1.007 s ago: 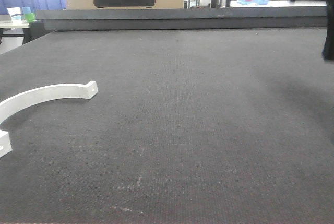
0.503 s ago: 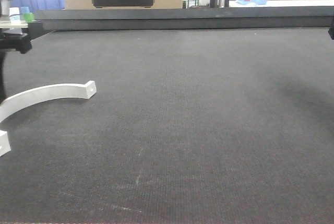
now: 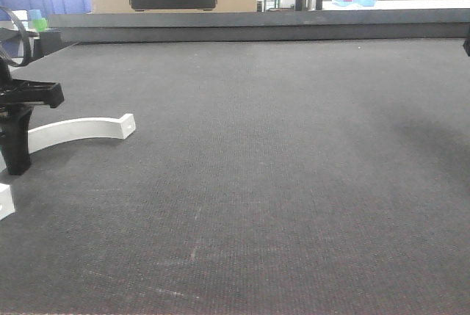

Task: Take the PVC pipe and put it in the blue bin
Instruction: 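Lift the held white arc off the table with both grippers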

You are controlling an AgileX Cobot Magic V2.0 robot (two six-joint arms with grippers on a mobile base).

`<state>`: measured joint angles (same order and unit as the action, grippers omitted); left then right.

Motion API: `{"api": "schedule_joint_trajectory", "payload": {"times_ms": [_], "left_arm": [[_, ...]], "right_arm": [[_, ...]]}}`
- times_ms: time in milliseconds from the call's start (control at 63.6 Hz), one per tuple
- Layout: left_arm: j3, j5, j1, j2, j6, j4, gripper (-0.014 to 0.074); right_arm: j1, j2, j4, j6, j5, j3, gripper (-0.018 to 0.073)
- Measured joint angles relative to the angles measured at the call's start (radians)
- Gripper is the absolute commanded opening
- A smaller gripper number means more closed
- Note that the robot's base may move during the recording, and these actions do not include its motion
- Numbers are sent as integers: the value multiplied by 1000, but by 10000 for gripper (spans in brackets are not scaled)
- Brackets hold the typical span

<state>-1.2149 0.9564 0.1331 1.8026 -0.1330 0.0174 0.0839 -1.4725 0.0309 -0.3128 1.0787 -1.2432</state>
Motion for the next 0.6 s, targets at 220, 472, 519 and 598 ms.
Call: {"api": "schedule_joint_trajectory", "payload": {"times_ms": [220,472,519,598], "left_arm": [[-2,8,-2,1,0,7,-111],[-8,79,-2,-15,-2,-1,-111],[-8,103,-2,-37,-2,-1,-111],[-8,121,-2,-99,-2,-5,-111]], "right_arm": [[0,0,0,0,0,0,-168],[0,41,0,10,45,-4,-168],[0,72,0,19,50,-7,-168],[0,124,-2,28,44,-13,-168]]}}
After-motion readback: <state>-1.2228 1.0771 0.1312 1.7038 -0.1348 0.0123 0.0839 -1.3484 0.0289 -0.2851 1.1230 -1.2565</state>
